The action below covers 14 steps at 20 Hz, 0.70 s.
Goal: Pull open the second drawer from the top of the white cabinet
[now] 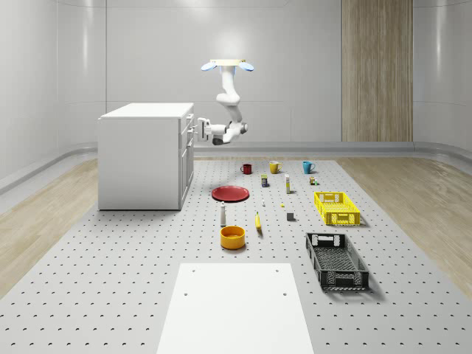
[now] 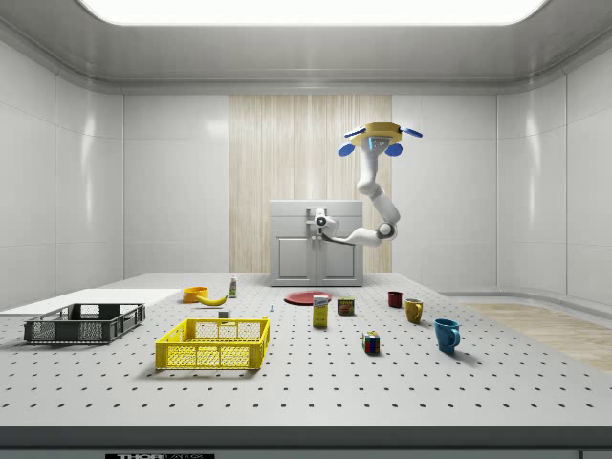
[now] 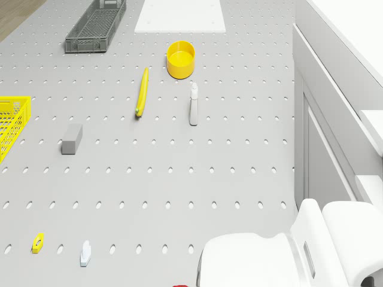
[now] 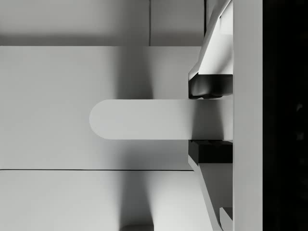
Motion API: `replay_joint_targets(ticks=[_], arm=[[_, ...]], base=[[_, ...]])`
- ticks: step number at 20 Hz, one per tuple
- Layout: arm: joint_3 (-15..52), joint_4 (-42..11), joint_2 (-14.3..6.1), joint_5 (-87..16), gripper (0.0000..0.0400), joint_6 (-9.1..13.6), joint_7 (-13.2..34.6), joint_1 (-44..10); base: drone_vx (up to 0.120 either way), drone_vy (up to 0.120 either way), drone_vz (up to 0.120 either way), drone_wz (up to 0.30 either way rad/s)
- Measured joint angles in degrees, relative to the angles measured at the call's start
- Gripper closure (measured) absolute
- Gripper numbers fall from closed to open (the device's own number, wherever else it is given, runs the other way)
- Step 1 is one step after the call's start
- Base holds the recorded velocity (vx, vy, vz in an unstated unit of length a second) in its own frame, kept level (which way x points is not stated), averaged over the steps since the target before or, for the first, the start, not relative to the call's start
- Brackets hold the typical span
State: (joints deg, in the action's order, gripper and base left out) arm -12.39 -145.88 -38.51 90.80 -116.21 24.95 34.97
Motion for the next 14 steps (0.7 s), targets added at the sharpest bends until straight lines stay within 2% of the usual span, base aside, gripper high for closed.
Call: replay_joint_targets(ticks=[4,7,11,13,14], arm=[[-0.48,-0.47,-0.73,-1.04,0.0282,1.24,0.50,-1.18],[-0.69,-0.70,-1.06,-1.43,0.0194,1.94,0.65,-1.88],[0.39,-0.36,-0.43,-0.24,0.0134,1.52,0.28,-1.94],[1.24,-0.04,0.13,0.70,0.0121,1.04,-0.01,-1.82],[1.61,0.11,0.38,1.10,0.0147,0.85,-0.13,-1.80]], base=[[0.000,0.000,0.000,0.000],[0.000,0.000,0.000,0.000],[0.000,0.000,0.000,0.000],[0.000,0.000,0.000,0.000],[0.000,0.000,0.000,0.000]])
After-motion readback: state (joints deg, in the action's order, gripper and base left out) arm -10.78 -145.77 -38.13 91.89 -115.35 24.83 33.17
